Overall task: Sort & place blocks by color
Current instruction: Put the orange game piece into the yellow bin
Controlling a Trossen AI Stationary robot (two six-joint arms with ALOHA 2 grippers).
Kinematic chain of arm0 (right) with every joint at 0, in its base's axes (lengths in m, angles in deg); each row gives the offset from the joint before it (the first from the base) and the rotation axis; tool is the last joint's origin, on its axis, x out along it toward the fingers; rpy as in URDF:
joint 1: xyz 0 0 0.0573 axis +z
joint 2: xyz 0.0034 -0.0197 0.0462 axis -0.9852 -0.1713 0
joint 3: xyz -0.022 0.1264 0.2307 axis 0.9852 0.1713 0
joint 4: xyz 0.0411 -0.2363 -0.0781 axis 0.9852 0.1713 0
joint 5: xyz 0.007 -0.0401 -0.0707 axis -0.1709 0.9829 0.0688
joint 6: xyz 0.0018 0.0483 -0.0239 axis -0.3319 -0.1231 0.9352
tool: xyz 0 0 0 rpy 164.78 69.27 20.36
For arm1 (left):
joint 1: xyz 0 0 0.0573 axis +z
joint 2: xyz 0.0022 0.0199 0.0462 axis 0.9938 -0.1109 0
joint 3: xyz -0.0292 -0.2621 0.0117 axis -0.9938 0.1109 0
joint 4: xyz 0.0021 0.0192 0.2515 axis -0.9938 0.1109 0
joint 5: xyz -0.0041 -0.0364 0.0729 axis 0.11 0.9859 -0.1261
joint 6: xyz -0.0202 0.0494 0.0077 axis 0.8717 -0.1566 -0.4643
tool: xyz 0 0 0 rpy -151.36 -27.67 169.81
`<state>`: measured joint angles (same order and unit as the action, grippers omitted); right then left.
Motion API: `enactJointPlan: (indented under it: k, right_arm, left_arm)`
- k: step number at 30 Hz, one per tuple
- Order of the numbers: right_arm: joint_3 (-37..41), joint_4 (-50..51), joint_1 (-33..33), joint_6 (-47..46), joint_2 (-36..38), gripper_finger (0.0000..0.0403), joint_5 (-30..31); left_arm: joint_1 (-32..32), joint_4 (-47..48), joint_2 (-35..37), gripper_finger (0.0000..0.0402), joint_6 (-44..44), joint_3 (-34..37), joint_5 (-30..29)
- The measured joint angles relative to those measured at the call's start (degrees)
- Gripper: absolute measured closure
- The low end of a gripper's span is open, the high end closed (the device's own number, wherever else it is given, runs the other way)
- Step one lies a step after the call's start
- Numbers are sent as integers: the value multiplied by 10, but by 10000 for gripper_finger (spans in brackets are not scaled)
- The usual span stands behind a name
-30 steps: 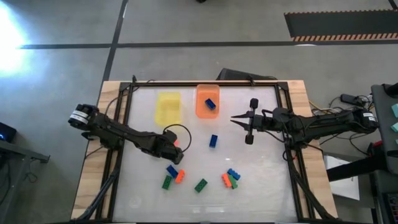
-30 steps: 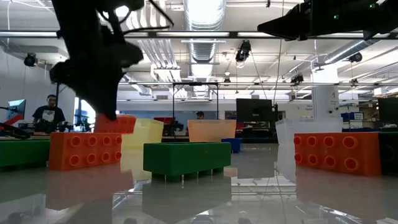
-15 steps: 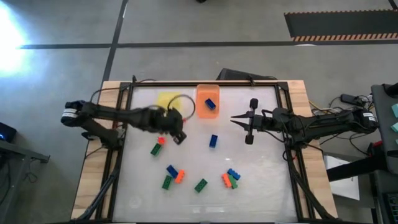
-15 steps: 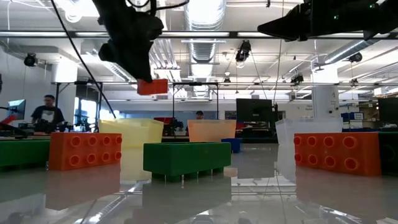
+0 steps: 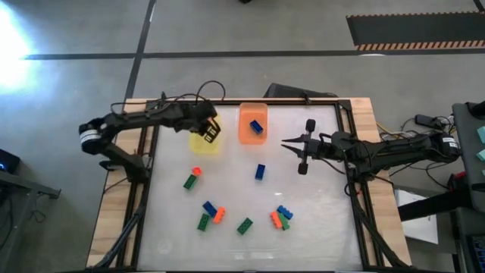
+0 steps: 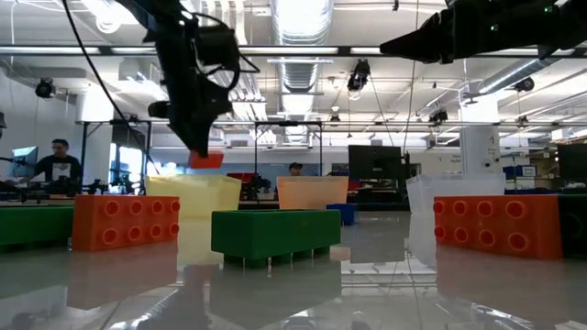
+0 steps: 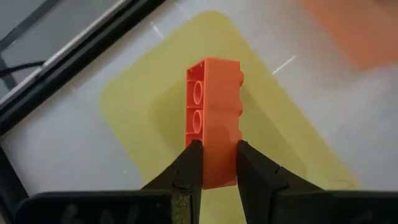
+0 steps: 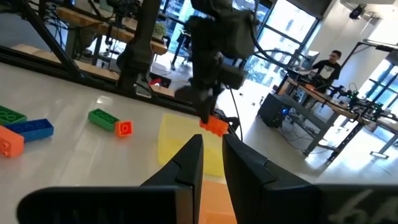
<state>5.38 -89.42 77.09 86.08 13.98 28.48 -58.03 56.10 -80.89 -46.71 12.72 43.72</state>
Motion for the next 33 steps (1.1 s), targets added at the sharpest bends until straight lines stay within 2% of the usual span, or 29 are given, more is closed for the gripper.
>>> enactJointPlan:
  k: [10, 28, 33]
  right_arm:
    - [-1, 2, 0, 1, 0, 351, 1]
    - [-1, 8, 0, 1, 0, 351, 11]
    - [-1, 8, 0, 1, 0, 351, 11]
  left_arm:
    - [19, -2, -60, 317, -23, -2, -2]
    - [19, -2, -62, 309, -24, -2, 2]
    - [19, -2, -62, 277, -24, -2, 9]
